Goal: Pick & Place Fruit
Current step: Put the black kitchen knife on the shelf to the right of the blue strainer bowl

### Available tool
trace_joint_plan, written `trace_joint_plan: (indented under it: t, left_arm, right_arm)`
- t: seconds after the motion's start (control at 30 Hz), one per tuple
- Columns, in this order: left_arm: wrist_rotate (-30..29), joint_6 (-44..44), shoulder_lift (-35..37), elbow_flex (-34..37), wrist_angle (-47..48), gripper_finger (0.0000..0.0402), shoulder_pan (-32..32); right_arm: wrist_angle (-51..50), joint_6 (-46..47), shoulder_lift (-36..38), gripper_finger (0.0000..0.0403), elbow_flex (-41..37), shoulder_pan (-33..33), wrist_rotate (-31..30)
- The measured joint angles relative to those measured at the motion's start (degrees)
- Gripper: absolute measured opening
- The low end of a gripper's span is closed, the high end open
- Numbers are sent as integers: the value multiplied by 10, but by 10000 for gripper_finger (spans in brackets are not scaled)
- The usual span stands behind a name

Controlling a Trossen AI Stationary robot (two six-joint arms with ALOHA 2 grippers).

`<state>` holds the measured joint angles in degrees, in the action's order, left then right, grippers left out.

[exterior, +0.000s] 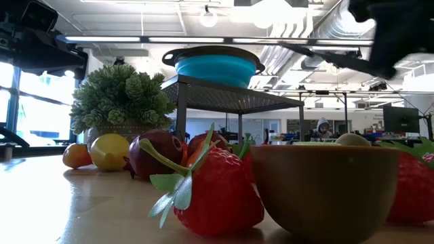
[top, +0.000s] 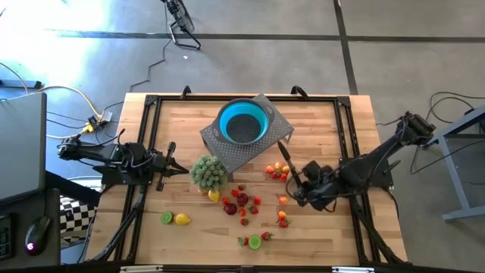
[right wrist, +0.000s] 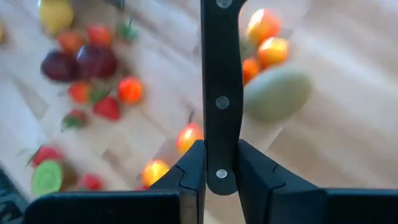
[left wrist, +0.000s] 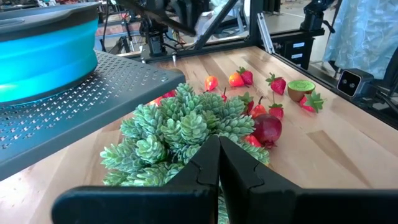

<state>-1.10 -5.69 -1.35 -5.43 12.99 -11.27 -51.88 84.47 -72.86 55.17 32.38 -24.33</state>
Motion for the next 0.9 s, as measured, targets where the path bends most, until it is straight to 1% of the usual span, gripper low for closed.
trace_joint_plan:
  t: [0.4, 0.5, 0.6, 0.67, 0.77, 0.9]
  left_arm:
    - [0, -3, 0, 0, 1, 1, 0]
    - [0, -3, 0, 0, 1, 1, 0]
    - [0, 0, 0, 0, 1, 1, 0]
    - [0, 0, 0, 0, 1, 1, 0]
    - [0, 0, 0, 0, 1, 1, 0]
    - [0, 0, 0, 0, 2, 1, 0]
  right_arm:
    - [-54, -203, 0, 53, 149, -105, -82]
    - [-70, -239, 0, 53, 181, -139, -88]
    - [-89, -252, 0, 53, 208, -180, -83]
    - [-98, -275, 0, 53, 220, -209, -69]
    - [-97, -304, 1, 53, 227, -256, -35]
    - [-97, -336, 1, 53, 230, -323, 27]
